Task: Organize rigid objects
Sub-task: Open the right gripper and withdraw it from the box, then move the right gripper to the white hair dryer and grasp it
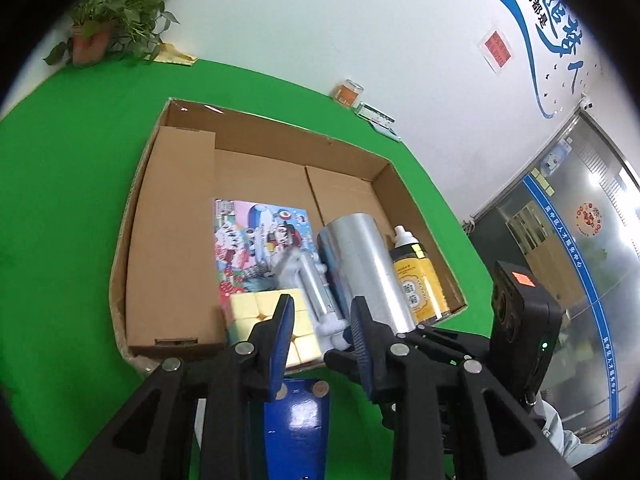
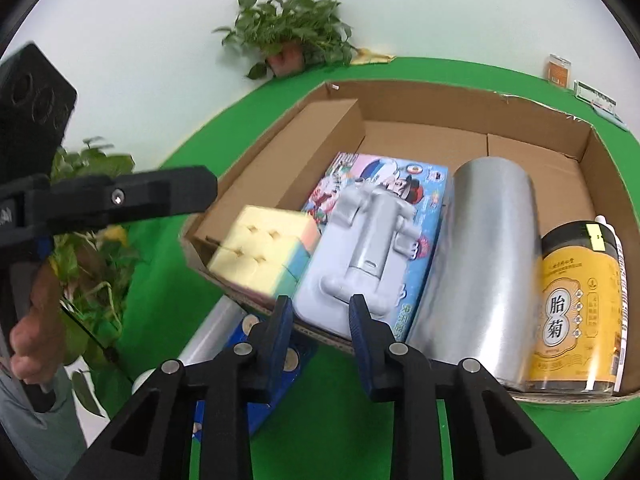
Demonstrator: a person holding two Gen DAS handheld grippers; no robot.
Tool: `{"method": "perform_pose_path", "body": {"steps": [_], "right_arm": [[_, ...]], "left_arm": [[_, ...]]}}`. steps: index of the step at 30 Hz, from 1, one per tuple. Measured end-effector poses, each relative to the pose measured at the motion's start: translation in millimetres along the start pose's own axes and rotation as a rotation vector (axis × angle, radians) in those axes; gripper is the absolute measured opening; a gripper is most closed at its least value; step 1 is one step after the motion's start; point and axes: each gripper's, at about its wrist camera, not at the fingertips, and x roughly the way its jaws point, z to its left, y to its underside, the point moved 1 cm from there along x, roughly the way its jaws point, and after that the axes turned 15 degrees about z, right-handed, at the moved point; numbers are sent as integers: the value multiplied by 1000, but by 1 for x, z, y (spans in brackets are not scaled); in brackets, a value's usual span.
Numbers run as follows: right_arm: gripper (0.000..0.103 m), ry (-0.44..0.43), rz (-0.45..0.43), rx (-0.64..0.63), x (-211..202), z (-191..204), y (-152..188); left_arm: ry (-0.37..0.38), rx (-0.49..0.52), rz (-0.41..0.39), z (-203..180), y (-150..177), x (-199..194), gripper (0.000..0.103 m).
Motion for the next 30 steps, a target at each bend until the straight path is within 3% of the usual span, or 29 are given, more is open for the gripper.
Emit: {"method": "perform_pose_path", "body": {"steps": [3,5,7,10,12,14,16,18,20,22,24,26,28,30], "right_arm": [[32,23,-57,14,-11,-2,1],[43,46,-88,15,-18,-5,0],[43,90,-96,21,-22,-9,-4],[43,111,-67,46,-16,-19,-13],[40,123,-36,46,-6,-19,-19],[25,138,-6,41,6,-17,-21],[16,195,-2,24,14,-14,-20],[14,153,2,31,13,-14,-17],[14,126,-4,28,11,-13,-13],[16,100,-59,16,-3,-9,-2],[32,111,-138,3,-22,-3,13],[101,108,-206,21,-36,1,31],[101,45,-234,13,-42,7,54],[101,-8,-195,-24,-36,18,72]], "left_arm": [[-28,6,-10,1,4,-1,28],[-54,17,-22,2,7,-3,28],[-80,24,-35,2,8,-4,33],[-119,15,-63,4,9,-3,48],[-145,11,-84,4,11,-2,56],[-178,24,-107,2,14,-3,56],[-255,50,-169,-5,21,-10,58],[-337,62,-260,-11,32,-19,87],[-408,79,-368,-18,49,-32,90],[-448,106,-382,-22,60,-37,92],[-473,98,-351,-19,70,-38,92],[-470,79,-307,-12,78,-34,92],[-447,56,-229,-1,87,-27,92],[-411,28,-147,10,97,-17,92]]}}
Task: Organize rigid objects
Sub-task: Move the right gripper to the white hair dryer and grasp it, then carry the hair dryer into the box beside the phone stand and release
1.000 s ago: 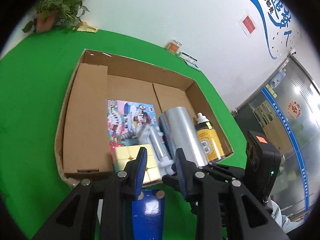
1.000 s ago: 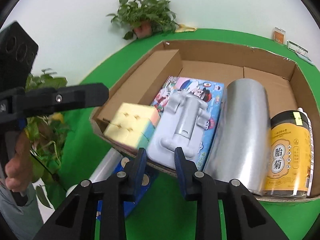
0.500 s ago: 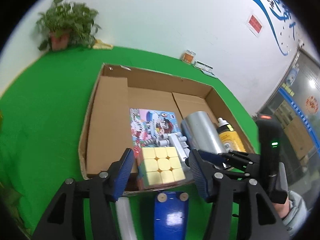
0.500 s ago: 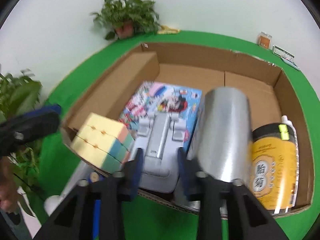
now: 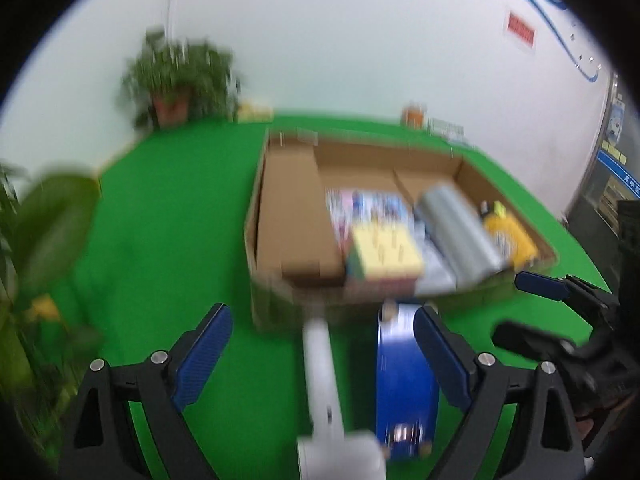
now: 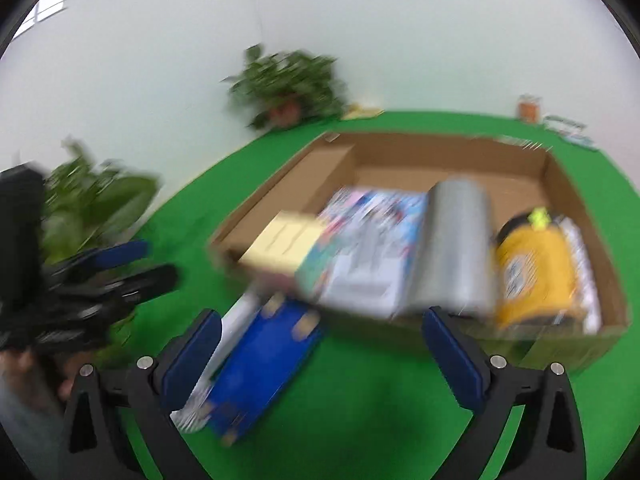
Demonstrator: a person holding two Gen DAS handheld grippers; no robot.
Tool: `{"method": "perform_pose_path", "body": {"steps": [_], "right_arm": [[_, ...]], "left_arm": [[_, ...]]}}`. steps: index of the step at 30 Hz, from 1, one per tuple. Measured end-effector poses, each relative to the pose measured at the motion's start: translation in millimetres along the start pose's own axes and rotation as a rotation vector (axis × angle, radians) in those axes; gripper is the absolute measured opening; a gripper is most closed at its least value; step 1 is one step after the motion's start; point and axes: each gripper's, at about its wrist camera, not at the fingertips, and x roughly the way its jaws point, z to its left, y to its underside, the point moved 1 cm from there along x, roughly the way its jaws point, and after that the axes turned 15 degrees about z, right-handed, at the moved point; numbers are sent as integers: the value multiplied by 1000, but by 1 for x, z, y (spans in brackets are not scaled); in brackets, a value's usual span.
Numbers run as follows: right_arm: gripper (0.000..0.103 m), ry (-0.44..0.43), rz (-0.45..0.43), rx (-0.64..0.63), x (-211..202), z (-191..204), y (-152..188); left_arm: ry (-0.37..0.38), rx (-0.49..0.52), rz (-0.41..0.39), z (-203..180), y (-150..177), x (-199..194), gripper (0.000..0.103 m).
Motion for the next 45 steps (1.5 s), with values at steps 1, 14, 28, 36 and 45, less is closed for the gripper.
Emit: {"method": "perform_pose_path", "body": {"steps": [1,14,28,36,45], "right_arm": [[101,-19,20,-14,3,6,9],[87,-209,179,-166,28,66,79],[79,-85,169,-153,16,50,82],[56,-1,227,-161,42,67,81],[55,-27,190,-138,39,76,98]], "left_arm": [[34,-12,50,5,7,8,92],[340,-217,356,22,67,46,77],[457,-313,299,10,61,46,71],[440,-367,340,20,58,70,70],[357,-331,312,22,71,61,41]]}}
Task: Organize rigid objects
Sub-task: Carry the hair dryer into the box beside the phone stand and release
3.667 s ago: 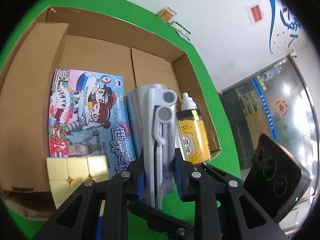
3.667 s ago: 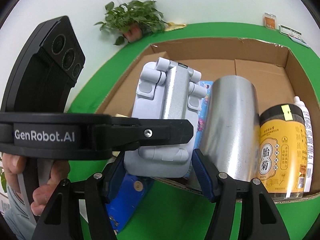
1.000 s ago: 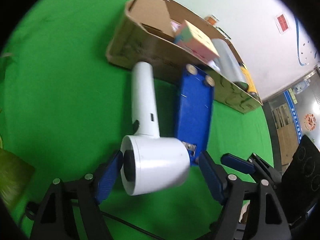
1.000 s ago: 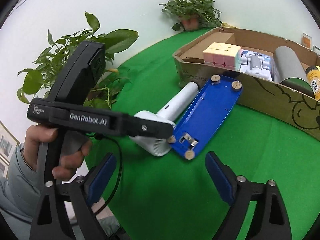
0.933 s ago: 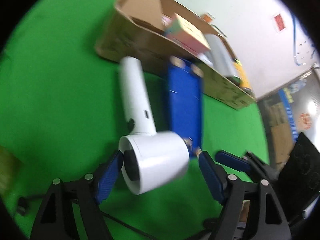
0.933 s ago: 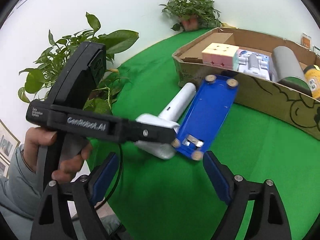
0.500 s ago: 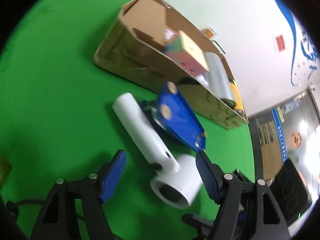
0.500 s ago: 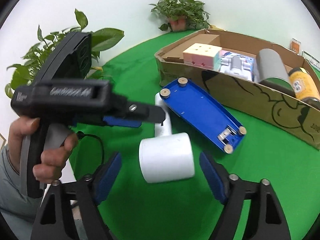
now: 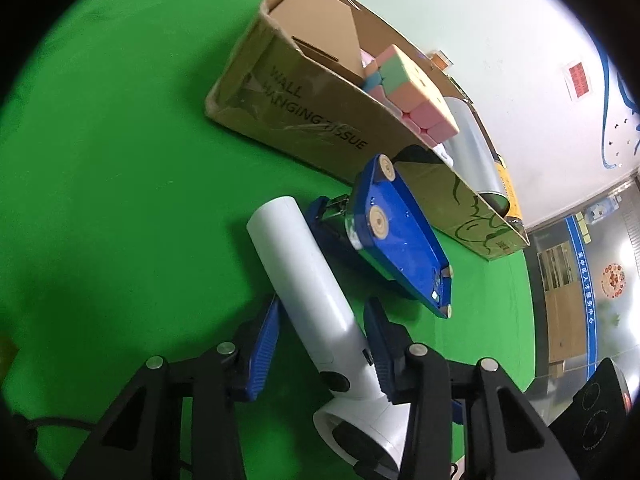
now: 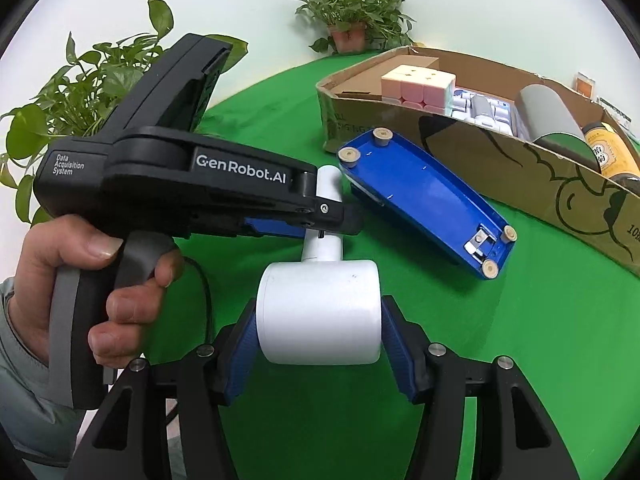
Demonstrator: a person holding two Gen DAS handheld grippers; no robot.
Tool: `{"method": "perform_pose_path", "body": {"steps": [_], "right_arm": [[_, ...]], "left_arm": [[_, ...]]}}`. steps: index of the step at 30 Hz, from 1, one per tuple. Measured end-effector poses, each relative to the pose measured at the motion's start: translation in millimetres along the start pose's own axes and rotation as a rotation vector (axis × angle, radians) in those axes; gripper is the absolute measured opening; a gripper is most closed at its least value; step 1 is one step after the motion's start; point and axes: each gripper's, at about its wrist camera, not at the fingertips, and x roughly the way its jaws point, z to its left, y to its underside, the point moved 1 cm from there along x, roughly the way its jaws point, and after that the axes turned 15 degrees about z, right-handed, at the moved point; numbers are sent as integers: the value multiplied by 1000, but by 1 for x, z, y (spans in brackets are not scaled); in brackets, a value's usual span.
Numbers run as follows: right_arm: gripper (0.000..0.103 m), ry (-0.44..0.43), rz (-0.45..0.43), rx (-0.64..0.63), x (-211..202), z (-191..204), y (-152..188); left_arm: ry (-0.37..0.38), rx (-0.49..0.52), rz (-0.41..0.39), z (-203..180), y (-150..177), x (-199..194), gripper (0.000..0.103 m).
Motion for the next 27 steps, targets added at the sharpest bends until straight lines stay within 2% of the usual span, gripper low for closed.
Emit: {"method": "perform_pose_path", "body": {"steps": [4,9,11,15,17,20,22,27], "right_arm": [[55,-35,-13,-3,-5,4,-1],[55,-44,-130,-7,-37,7,-13],[55,-37,-196,11,-56,3,-22],[55,16,-316,56,-92,-15,-46],[55,55,-360,75,-109,-27,-64],[55,75,-382,118,-125,-50,-90],[55,78,-367,154,-132,-66,-111],[55,71,-291,215,-138,-106,-165]], "left_arm": [[-24,15,-70,-10,9,-24,37],[-24,87,-180,-43,6,-69,35],[-31,154,-226,-68,-5,-87,35],[-24,280,-266,-118,-39,-109,34],[-18,341,-271,-146,-62,-115,34],[-9,376,-248,-178,-98,-114,34],[-19,389,-218,-195,-124,-106,34],[-10,364,-136,-206,-180,-97,34]]}}
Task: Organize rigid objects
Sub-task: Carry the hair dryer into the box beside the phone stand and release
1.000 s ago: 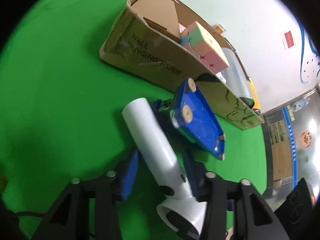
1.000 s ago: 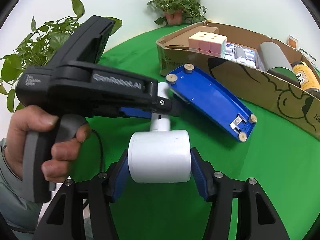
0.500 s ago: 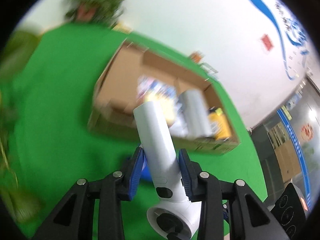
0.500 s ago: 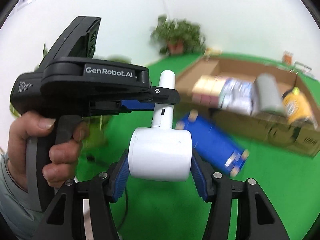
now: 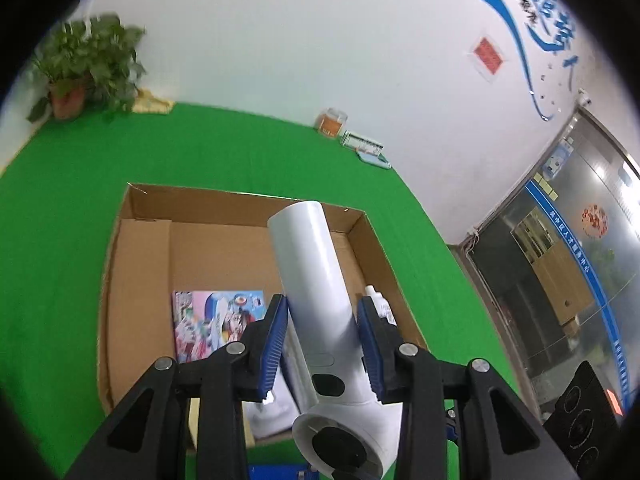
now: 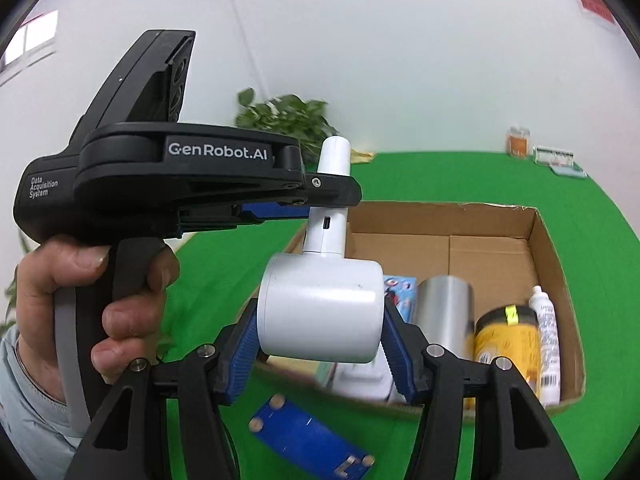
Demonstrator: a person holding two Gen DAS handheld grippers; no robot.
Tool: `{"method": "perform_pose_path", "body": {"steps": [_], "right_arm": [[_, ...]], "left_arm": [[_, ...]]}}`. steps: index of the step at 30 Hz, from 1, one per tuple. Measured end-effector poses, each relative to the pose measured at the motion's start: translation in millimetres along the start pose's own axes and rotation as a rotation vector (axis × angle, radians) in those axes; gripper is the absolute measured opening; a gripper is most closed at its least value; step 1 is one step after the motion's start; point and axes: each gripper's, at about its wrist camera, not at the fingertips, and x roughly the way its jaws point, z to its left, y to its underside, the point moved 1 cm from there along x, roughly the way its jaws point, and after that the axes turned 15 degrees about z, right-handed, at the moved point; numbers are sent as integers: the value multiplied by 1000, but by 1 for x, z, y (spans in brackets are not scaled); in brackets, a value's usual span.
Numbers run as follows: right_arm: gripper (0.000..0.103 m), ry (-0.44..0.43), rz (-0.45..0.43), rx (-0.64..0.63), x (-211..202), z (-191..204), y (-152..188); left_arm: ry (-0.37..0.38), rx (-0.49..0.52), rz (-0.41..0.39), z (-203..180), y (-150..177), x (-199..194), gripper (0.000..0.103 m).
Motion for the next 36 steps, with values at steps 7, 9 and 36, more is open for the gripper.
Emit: {"method": "perform_pose_path", "body": {"steps": [7,9,36], "right_arm": [[54,44,129,65,46,-25,-16],[54,41,163,83,60,-29,-9],[58,78,264,218,112,-42,39]], "left_arm": [[47,-63,153,34,-10,61,34],[55,-78,189,43,-5,74,35],[4,-58,405,61,13,129,37]]}}
